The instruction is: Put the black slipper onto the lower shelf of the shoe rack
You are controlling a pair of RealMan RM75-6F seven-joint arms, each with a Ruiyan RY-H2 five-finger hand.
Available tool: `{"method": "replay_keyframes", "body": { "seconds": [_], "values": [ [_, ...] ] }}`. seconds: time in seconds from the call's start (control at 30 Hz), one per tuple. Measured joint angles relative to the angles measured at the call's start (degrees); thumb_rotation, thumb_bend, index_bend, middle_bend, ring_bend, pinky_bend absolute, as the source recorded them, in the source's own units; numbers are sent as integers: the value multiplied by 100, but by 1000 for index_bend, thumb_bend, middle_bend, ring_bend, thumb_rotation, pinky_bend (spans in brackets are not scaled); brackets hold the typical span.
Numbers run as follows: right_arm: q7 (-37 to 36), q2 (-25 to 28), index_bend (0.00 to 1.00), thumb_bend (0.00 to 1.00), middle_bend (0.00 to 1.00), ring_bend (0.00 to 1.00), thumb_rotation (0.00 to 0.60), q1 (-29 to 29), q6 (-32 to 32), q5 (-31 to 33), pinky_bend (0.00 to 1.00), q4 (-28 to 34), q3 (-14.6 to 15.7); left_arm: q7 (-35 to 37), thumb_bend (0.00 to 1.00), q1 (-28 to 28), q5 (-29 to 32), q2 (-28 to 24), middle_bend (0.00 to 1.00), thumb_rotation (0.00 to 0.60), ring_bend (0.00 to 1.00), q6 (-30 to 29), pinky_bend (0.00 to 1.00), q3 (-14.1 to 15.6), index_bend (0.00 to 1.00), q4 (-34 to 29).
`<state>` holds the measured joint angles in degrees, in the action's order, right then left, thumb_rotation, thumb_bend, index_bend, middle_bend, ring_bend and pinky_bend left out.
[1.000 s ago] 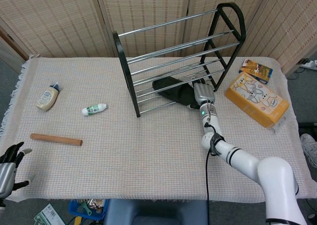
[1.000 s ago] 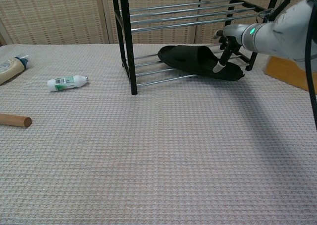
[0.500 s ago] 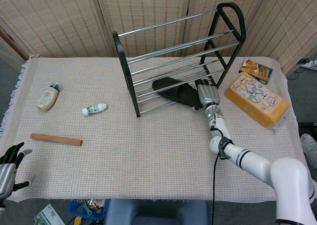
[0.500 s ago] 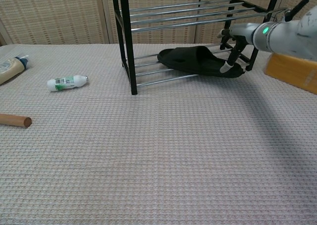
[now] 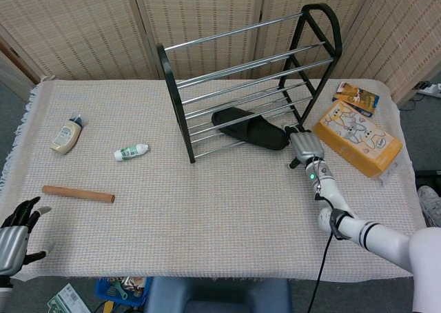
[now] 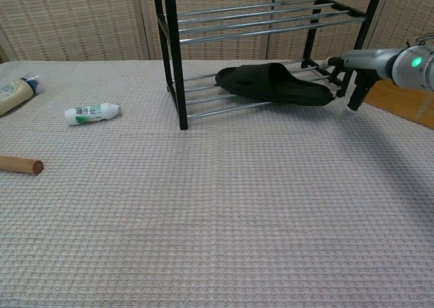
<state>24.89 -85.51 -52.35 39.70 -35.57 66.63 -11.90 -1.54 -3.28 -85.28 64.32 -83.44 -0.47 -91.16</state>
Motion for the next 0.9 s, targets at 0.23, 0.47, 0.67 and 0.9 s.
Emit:
{"method": "replay_keyframes", "body": {
  "seconds": [0.23,0.47,0.67,0.9],
  "values": [
    [-227,-317,0,125,151,99,600,12,-144,-107,182,-544,57,-1,244,19,17,-20,104,600,96,-23,248,5,248,-15],
    [-448,-478,0,131,151,102,600,-8,-248,-478,181,-641,72,17,244,23,36,-13,104,600,97,-5,248,11,247,5],
    [-563,-468,0,131,151,101,600,17,-209,-761,182,-405,107,50,244,21,37,5,104,600,96,5,248,13,248,56],
    [-641,-415,0,131,151,102,600,87,-68,-1015,182,-207,167,75,244,-4,30,32,104,600,97,32,248,6,248,96]
  ]
}}
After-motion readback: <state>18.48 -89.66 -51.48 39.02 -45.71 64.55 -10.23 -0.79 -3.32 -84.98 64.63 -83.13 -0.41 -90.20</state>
